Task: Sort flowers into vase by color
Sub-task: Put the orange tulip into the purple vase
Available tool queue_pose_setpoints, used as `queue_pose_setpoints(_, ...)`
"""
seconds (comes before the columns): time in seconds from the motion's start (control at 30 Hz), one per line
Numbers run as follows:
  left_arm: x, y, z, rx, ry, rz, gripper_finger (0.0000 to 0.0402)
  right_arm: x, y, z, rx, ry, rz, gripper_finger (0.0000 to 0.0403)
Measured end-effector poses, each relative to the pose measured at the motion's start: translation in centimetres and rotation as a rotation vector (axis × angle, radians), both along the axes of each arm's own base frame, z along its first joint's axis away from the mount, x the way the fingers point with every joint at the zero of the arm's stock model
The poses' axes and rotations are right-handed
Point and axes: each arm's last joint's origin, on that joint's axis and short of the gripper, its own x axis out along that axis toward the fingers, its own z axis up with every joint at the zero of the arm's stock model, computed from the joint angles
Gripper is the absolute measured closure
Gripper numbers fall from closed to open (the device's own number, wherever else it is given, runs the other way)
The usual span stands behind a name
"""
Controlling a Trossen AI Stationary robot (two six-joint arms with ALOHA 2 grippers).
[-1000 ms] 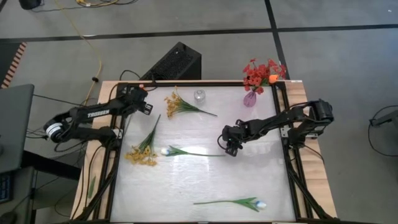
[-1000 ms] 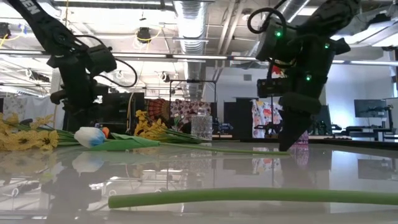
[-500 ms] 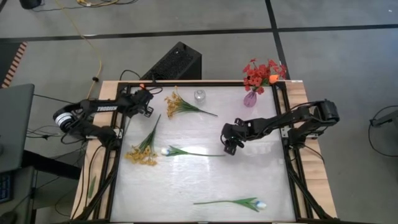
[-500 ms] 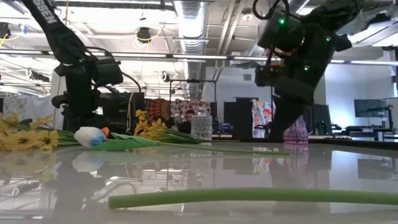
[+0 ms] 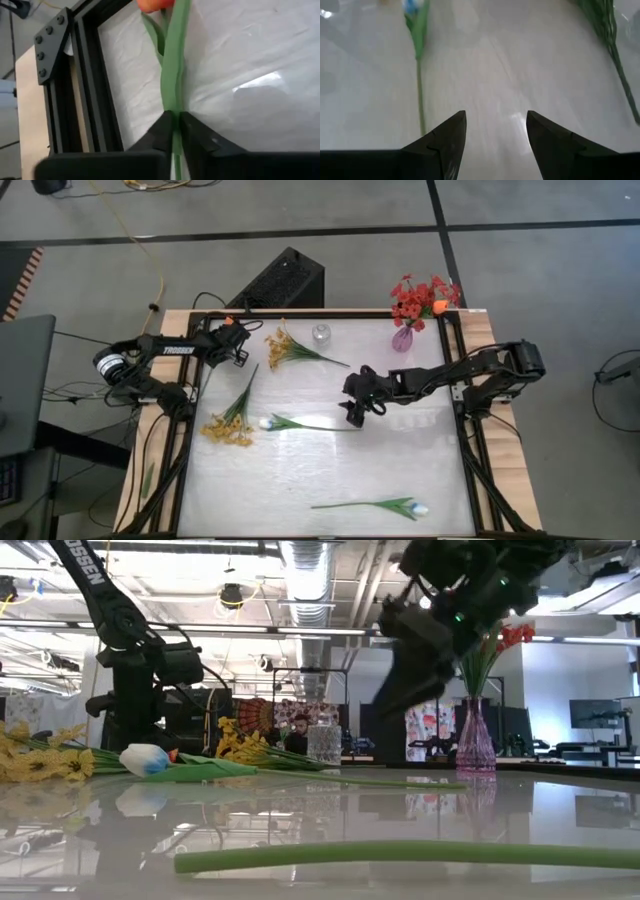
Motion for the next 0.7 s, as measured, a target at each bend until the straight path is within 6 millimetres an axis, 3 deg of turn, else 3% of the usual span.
queue_pose_setpoints(0.27, 0.2, -0.3, 1.5, -0.078, -0.101, -0.061, 0.0401, 1.3, 1.0, 2.5, 0.013, -0.073, 0.057, 0.0168)
queue_pose_setpoints(0.47, 1.1, -1.4, 5.5, -0.039, -0.348, -0.208, 0.0401, 1.8, 1.5, 3.3, -0.037, -0.116, 0.115, 0.0168)
queue_pose_setpoints(0.7, 0.9, -4.8, 10.4, 0.131, -0.547, -0.373, 0.0401, 2.5, 0.7, 4.4, -0.041, -0.246, 0.084, 0.0168)
